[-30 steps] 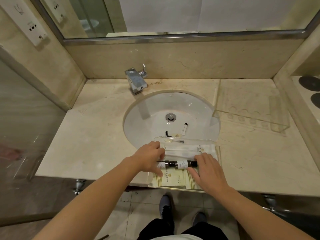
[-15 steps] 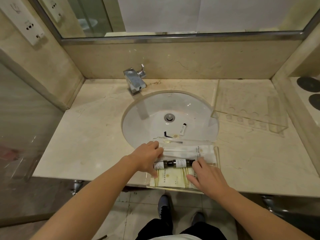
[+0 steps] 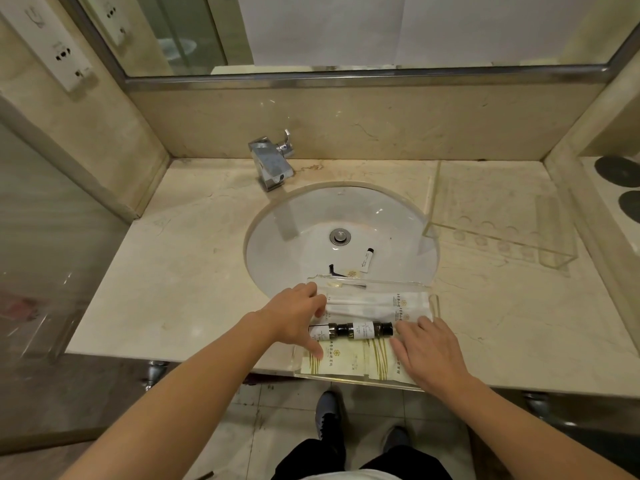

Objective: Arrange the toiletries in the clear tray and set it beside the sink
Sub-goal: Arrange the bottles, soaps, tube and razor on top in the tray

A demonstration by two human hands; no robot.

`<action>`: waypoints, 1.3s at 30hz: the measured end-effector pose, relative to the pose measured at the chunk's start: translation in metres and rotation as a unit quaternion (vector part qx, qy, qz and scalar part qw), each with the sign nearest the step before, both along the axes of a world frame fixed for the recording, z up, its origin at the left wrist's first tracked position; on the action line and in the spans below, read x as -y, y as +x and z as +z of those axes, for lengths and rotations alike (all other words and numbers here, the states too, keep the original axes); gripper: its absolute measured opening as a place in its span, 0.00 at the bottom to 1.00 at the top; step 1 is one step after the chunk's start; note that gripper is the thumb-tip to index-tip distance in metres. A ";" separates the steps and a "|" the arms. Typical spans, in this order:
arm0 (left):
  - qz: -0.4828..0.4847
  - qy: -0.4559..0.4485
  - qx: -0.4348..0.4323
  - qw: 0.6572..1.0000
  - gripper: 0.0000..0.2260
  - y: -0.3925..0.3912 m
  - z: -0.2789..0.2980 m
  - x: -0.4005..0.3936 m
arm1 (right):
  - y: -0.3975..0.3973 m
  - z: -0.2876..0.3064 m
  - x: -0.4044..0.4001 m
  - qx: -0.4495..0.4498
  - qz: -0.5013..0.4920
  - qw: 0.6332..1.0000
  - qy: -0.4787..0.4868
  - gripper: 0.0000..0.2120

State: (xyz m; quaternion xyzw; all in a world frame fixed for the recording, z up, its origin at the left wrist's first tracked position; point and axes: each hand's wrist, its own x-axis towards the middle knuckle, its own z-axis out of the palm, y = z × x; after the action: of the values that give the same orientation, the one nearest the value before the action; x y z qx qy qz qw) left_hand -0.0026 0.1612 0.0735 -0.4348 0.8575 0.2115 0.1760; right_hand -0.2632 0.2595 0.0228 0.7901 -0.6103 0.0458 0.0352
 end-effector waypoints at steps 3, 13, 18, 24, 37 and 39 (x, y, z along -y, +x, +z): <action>0.002 0.002 0.001 1.000 0.32 -0.001 0.000 0.000 | 0.003 -0.002 0.004 0.009 -0.007 1.000 -0.019 0.10; -0.002 -0.007 0.003 1.000 0.31 -0.002 0.001 0.000 | 0.015 0.003 0.008 0.019 -0.060 0.998 0.005 0.13; -0.005 -0.013 -0.001 1.000 0.27 -0.003 0.001 0.001 | 0.013 0.006 0.012 0.047 -0.028 0.999 0.003 0.06; -0.040 -0.022 0.021 0.999 0.18 -0.004 0.004 0.003 | 0.021 0.007 0.015 0.040 0.021 0.999 0.021 0.10; -0.039 -0.054 0.000 0.998 0.19 -0.004 0.000 0.004 | 0.020 -0.001 0.014 0.038 0.028 0.999 -0.003 0.15; -0.036 -0.051 -0.005 0.998 0.23 -0.003 0.000 0.006 | 0.021 0.000 0.014 0.045 0.025 0.999 -0.005 0.15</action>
State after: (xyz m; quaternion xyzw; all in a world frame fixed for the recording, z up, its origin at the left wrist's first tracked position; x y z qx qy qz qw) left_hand -0.0058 0.1552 0.0736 -0.4112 0.8830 0.1636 0.1565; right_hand -0.2420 0.2456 0.0231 0.8019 -0.5912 0.0855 0.0109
